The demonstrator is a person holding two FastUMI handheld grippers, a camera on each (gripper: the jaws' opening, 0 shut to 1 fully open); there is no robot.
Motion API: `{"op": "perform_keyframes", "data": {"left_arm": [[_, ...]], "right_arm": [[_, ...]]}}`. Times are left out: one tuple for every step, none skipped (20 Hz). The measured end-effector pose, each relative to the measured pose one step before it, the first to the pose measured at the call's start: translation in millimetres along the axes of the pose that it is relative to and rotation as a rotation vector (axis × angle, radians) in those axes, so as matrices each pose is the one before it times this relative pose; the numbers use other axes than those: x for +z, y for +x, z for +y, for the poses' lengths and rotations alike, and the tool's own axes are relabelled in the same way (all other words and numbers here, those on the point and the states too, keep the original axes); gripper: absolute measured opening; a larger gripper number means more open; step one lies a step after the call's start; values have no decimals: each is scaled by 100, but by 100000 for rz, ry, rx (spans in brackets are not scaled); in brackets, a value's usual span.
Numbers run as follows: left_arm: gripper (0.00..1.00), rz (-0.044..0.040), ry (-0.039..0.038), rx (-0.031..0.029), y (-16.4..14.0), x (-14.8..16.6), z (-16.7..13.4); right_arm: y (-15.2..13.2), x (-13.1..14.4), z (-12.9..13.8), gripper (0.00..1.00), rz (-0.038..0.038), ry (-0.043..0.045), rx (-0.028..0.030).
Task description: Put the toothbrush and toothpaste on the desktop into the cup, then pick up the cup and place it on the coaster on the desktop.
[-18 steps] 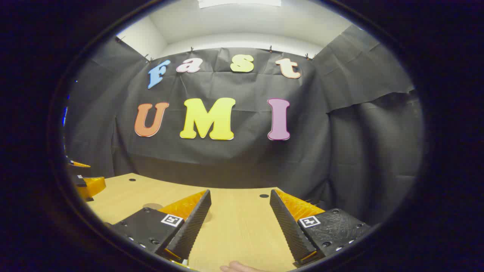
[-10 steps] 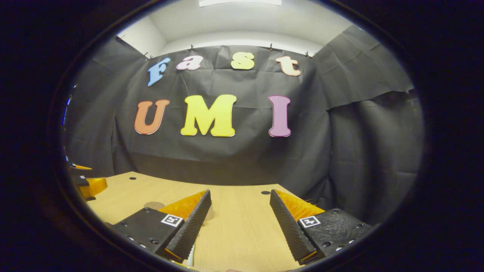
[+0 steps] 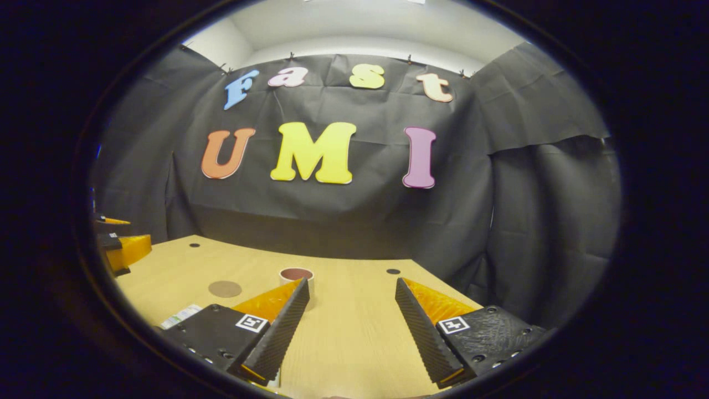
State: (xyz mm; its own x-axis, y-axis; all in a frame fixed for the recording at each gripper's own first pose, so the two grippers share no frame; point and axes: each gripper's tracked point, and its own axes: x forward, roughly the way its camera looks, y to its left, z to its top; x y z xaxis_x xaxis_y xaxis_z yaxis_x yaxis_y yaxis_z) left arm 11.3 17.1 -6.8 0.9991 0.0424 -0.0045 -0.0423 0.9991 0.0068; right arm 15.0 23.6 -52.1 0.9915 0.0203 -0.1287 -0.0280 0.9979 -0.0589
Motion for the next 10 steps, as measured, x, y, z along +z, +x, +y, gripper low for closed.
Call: {"op": "perform_keyframes", "data": {"left_arm": [[98, -205, 129, 562, -1, 7, 158], [98, -283, 74, 706, 41, 42, 221], [94, -397, -64, 545, 11, -36, 132], [98, 122, -310, 84, 69, -170, 70], [98, 327, -702, -187, -79, -163, -22], [98, 593, -680, -545, -7, -113, -30], [98, 638, -511, -571, -39, -359, -39], [98, 714, -22, 103, 117, -346, 155], [98, 965, 12, 227, 20, -444, 121], [99, 1166, 155, -299, 65, -369, 12]], "right_arm": [[202, -486, 447, 96, 1377, -80, 1194], [201, -584, 246, 99, 1315, -41, 722], [372, -764, 350, 96, 2188, 332, 849], [379, -783, 634, 99, 2063, 631, 1409], [456, -920, 515, 96, 2695, 690, 1084], [339, -879, 685, 99, 2498, 460, 1471], [496, -1058, 733, 96, 3248, 96, 1407], [596, -1440, 649, 96, 4294, 224, 1400], [617, -1337, 887, 96, 4293, 637, 1844], [585, -1332, 763, 96, 5022, 826, 1952]]}}
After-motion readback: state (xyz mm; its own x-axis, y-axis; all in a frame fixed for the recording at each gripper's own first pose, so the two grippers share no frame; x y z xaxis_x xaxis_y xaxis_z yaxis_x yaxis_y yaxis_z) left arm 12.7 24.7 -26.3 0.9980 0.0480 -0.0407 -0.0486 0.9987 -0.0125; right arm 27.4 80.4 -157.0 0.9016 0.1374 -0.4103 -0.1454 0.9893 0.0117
